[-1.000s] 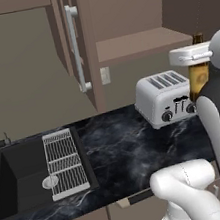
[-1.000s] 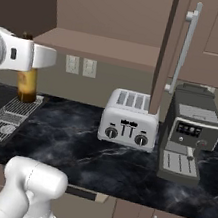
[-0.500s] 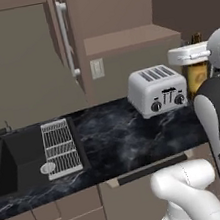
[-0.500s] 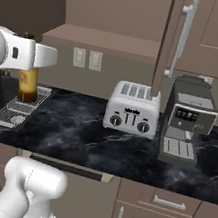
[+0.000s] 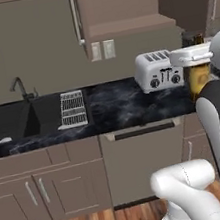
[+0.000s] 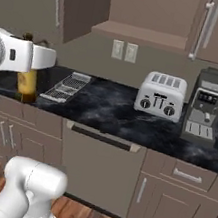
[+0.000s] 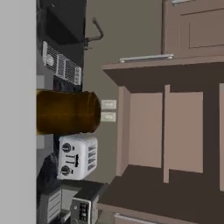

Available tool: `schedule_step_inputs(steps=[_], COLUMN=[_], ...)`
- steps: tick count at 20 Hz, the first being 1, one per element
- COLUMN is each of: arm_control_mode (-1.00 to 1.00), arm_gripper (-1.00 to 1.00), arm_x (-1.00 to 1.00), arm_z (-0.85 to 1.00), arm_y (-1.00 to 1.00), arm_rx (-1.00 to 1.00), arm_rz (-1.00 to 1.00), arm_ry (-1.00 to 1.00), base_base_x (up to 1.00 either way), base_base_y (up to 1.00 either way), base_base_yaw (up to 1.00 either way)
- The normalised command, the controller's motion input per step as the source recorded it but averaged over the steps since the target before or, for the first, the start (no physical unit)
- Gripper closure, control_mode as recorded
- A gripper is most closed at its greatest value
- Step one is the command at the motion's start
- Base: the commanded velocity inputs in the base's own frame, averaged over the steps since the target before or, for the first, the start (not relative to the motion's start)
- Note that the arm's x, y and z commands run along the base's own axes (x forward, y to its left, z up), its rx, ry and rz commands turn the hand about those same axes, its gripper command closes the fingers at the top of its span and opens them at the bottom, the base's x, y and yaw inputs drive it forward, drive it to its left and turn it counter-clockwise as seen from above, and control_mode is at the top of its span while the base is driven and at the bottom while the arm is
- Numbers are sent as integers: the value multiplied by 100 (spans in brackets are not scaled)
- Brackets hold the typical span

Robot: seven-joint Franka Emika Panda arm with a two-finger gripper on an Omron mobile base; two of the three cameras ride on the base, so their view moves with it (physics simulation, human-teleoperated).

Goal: Get the candle and the beer from the cabinet and move them to the dining counter.

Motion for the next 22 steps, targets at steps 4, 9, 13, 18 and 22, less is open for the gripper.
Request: schedule_step_inputs(steps=[4,9,13,18,22], arm_control_mode=[100,100,100,100,100], arm_gripper=[100,100,100,100,100], arm_x=[0,0,0,0,0], arm_z=[0,0,0,0,0], arm_y=[0,0,0,0,0], arm_rx=[0,0,0,0,0], arm_rz=[0,0,0,0,0], arm_ry=[0,0,0,0,0], base_base_x=[-65,-44,-46,-33,-33], base_base_y=[-9,-9,-13,-1,0], base_base_yaw=[61,71,80,91,98])
